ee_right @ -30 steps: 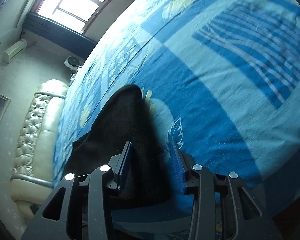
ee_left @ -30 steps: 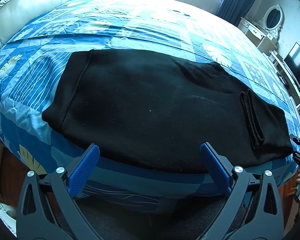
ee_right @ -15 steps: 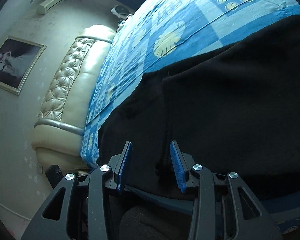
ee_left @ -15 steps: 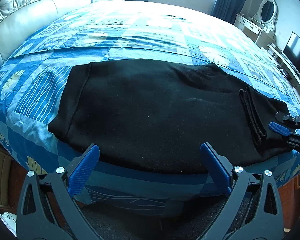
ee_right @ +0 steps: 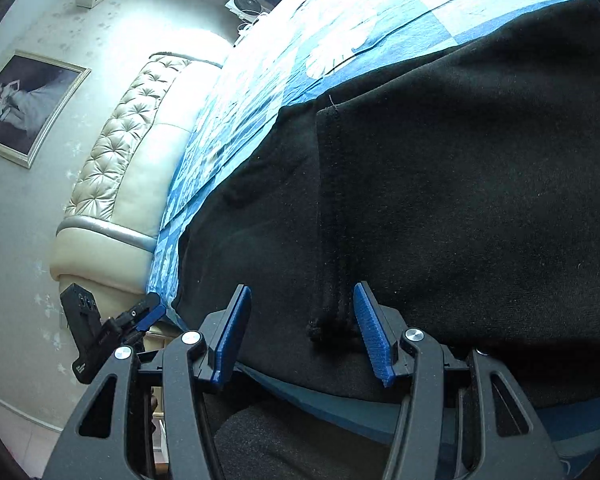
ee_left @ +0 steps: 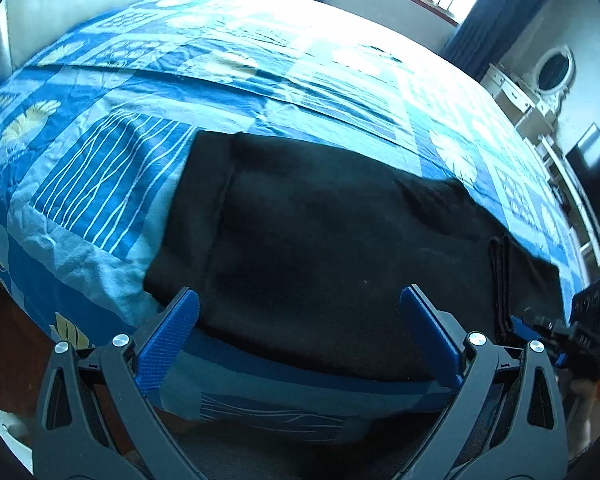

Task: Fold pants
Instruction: 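Grasp the folded pants end with the left tool and lift it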

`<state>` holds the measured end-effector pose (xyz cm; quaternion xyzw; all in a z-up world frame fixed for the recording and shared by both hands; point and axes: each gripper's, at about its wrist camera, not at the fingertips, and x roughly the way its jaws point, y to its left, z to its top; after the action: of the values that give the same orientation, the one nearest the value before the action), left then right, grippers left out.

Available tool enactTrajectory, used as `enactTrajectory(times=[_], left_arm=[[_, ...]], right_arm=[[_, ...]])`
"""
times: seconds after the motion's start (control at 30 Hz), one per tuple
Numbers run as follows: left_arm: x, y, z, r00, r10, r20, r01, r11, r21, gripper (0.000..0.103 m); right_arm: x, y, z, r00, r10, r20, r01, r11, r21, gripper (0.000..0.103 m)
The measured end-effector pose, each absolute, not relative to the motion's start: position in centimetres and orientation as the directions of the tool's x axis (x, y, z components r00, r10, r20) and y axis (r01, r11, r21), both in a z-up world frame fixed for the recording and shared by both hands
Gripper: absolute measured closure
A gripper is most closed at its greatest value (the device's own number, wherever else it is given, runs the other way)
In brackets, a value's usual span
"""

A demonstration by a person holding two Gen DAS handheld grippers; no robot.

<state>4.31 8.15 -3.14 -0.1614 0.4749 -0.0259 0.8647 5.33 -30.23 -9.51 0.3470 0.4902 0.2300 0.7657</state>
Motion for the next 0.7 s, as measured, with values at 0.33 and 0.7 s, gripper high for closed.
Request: enactTrajectory(times=[0.33, 0.7], left_arm=[[8.9, 17.9, -6.7, 0.498, -0.543, -0.677, -0.076, 0.750, -0.657, 0.003], [13.6, 18.4, -7.5, 0.537, -0.605, -0.587, -0.025, 0.685, -0.728, 0.003]], right_arm=[[5.4, -30.3, -9.6, 0.425, 0.701, -0.572, -0.035, 0.645, 0.764, 0.044], [5.6, -29.7, -9.5, 0.433, 0.694, -0.575, -0.051, 0.656, 0.753, 0.038]])
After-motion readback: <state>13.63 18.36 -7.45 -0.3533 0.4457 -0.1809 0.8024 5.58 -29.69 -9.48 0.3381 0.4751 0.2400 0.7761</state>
